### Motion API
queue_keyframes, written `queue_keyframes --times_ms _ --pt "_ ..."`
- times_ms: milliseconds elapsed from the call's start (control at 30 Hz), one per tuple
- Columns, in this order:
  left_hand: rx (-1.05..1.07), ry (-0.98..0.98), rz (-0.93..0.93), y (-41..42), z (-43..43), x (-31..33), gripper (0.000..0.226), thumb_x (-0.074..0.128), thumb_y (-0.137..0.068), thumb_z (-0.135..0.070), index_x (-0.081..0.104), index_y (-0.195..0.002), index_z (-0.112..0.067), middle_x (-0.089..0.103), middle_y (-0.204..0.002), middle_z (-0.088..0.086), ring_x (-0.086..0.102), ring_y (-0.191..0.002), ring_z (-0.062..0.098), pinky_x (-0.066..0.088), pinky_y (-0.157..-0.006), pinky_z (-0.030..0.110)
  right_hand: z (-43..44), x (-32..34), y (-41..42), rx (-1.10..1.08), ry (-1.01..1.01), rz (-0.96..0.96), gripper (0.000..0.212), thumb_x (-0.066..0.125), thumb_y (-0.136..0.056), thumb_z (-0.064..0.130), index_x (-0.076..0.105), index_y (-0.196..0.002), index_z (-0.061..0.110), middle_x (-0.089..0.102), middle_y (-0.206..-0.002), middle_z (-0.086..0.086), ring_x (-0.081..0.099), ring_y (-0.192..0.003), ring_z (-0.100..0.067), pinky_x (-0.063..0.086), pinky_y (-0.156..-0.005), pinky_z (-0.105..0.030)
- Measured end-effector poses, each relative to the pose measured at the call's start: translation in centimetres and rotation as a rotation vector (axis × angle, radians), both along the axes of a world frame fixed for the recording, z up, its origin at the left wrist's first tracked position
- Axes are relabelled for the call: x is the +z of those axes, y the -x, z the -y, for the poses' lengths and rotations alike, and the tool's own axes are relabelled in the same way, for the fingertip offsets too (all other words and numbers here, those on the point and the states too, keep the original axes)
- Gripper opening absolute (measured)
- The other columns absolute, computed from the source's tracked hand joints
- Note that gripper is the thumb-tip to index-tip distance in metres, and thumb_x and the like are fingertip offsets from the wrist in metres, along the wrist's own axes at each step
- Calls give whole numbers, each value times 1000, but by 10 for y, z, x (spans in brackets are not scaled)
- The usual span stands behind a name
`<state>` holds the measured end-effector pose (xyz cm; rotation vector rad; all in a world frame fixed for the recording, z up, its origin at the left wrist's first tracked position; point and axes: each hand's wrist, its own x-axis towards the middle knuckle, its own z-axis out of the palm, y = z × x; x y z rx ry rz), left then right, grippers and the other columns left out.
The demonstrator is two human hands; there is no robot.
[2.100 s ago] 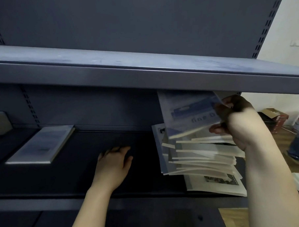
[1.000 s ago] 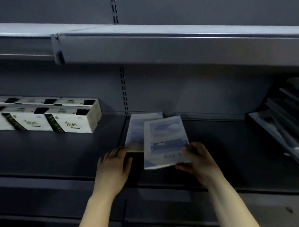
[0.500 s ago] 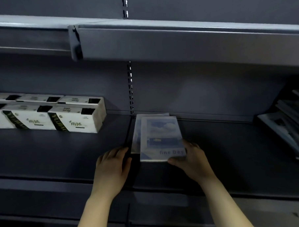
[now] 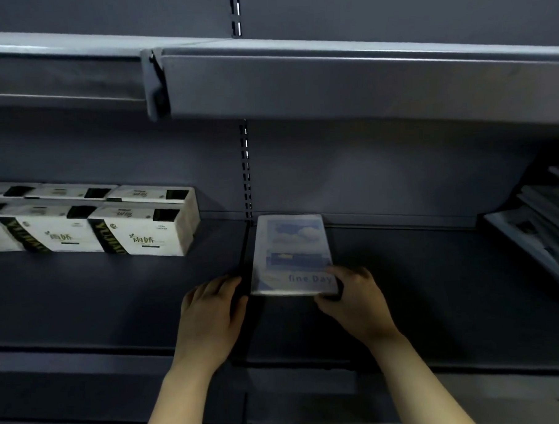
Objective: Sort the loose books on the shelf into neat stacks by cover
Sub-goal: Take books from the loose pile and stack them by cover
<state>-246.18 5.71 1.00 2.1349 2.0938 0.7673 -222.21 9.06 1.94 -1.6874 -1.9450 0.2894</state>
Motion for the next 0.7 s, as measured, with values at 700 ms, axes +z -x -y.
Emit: queue_keyframes --times_ms 700 --pt "-10 -19 -19 5 2 -11 36 50 -92 -33 62 -123 -18 60 -127 3 54 -116 27 38 -97 45 -7 -16 0 -72 -53 -6 45 74 -75 46 64 -116 28 66 -105 4 54 -106 -17 47 -79 -28"
